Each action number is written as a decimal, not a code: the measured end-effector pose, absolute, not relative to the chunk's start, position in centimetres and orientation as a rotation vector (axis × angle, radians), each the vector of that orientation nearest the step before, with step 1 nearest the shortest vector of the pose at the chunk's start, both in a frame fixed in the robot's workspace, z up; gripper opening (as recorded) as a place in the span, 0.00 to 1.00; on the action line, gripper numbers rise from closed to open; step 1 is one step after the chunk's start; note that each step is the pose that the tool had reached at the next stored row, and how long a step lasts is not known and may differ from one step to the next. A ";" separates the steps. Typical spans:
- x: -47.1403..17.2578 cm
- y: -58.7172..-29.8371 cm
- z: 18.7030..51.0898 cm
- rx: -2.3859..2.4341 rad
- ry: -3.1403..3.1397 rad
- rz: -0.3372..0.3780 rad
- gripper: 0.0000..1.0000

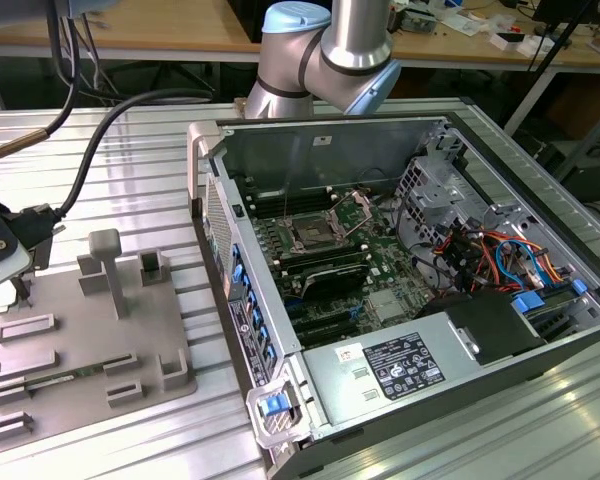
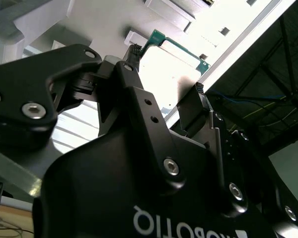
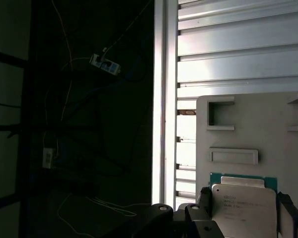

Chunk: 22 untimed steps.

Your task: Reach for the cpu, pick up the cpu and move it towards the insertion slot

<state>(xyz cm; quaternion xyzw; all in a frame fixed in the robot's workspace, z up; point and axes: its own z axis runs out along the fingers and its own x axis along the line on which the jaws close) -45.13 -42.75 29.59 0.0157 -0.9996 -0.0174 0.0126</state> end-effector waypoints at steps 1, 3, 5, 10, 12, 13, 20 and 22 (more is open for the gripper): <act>-45.1 -42.7 29.6 0.049 -3.116 -0.054 0.55; -45.1 -42.8 29.7 0.052 -3.115 -0.054 0.55; -45.1 -42.7 29.7 0.053 -3.116 -0.054 0.55; -45.1 -42.7 29.8 0.062 -3.115 -0.054 0.55; -45.1 -42.7 29.9 0.066 -3.115 -0.054 0.55; -45.1 -42.7 29.9 0.067 -3.115 -0.054 0.55; -45.1 -42.7 29.9 0.069 -3.115 -0.054 0.55; -45.1 -42.7 30.0 0.070 -3.115 -0.054 0.55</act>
